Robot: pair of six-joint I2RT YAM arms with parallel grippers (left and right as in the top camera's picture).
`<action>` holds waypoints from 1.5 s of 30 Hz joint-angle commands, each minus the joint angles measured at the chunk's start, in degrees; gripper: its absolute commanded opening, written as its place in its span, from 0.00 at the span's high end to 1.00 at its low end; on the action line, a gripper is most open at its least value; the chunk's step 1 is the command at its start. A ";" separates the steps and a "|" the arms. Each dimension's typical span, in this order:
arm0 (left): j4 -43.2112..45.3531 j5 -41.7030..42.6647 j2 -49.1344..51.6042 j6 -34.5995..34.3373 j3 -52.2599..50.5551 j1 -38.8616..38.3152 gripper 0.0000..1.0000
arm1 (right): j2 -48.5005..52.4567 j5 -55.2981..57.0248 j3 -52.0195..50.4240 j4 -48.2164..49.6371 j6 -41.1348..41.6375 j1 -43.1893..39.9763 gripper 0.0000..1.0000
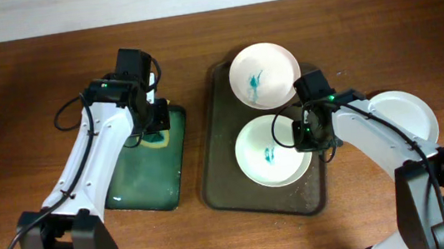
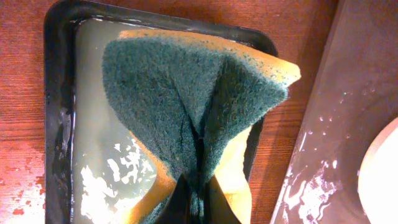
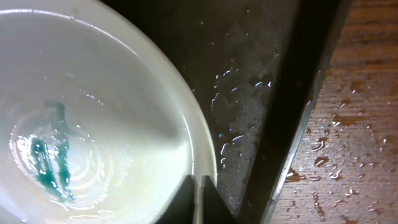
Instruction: Clean dirty plates on tray and stack at the side
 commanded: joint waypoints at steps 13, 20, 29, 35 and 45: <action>16.57 18.62 5.73 -7.45 -2.56 -19.32 1.00 | -0.42 -2.84 0.22 1.14 0.24 -0.09 0.96; 20.06 18.69 17.53 -12.92 -2.56 -23.98 1.00 | -0.42 -7.21 1.22 -0.02 -5.68 -8.48 0.65; 15.52 17.07 17.51 -8.11 3.34 -24.00 1.00 | 5.40 -20.31 -3.41 7.98 -10.10 -11.28 0.86; 16.28 17.18 22.16 -12.11 4.83 -27.32 1.00 | 8.28 -19.23 -3.52 9.99 -6.38 -10.84 0.96; 21.55 28.28 29.27 -2.75 8.31 -33.64 1.00 | 8.28 -19.28 -3.52 9.79 -6.38 -10.84 0.96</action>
